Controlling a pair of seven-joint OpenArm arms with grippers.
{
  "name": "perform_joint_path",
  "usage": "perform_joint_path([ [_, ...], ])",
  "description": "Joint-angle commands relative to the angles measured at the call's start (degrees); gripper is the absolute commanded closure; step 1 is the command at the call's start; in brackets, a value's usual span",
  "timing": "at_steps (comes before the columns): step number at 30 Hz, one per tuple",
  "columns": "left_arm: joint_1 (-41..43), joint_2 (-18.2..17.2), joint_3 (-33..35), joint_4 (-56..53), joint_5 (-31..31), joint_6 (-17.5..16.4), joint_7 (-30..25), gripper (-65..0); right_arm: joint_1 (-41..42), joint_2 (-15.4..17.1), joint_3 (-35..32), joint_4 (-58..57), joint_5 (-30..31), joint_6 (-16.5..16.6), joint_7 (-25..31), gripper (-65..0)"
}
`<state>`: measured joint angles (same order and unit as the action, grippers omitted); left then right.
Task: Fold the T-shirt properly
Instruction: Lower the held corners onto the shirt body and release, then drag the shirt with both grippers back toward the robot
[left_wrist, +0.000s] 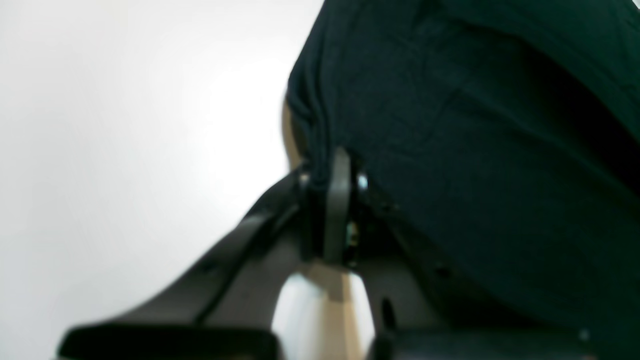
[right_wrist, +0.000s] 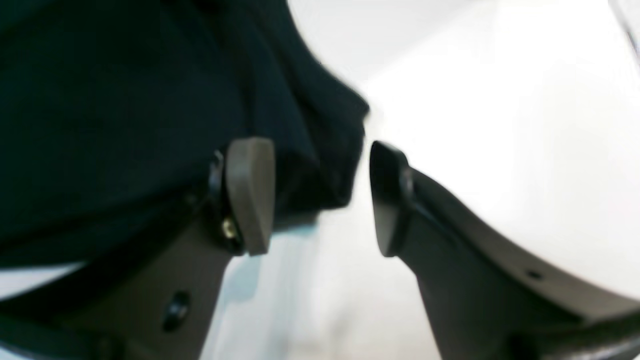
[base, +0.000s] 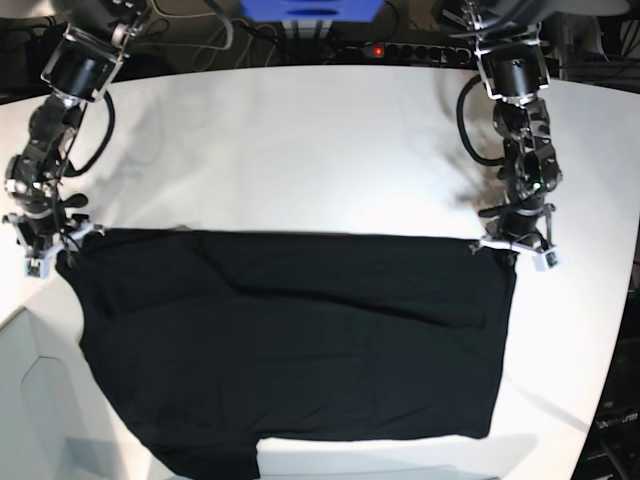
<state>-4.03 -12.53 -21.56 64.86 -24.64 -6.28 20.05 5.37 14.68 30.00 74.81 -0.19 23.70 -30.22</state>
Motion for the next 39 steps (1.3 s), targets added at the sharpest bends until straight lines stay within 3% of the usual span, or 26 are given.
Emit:
perform_joint_path([
  [1,-0.5,-0.6,-0.2,0.1,0.6,0.3,1.4,-0.2,0.9,1.3,0.2,-0.2,0.4,-0.2,1.3,-31.2],
  [13,-0.2,-0.7,-0.3,0.1,1.0,0.3,1.4,-0.2,1.3,2.7,-0.2,-9.4,0.4,-0.1,3.1,-29.6],
  [16,0.0,-0.7,-0.3,0.1,1.0,0.3,1.5,-0.2,0.8,2.7,-0.2,-9.6,0.4,0.0,3.4,-18.8],
  [19,1.1,-0.7,-0.3,0.7,1.0,0.3,1.8,-0.2,0.7,2.7,0.1,-9.1,0.4,2.4,3.4,0.0],
  [31,4.5,-3.2,-0.5,11.8,0.5,0.5,2.0,-0.2,-1.8,3.9,-0.2,5.9,0.4,2.4,3.3,0.0],
  [36,2.0,-5.2,-0.4,13.4,0.5,0.7,2.8,-0.2,4.8,5.5,-2.9,6.5,0.1,2.4,0.4,0.0],
  [39,-1.1,-5.2,-1.5,13.7,0.5,0.5,8.1,-0.2,10.3,6.4,-6.0,6.4,0.1,2.4,-3.6,0.0],
])
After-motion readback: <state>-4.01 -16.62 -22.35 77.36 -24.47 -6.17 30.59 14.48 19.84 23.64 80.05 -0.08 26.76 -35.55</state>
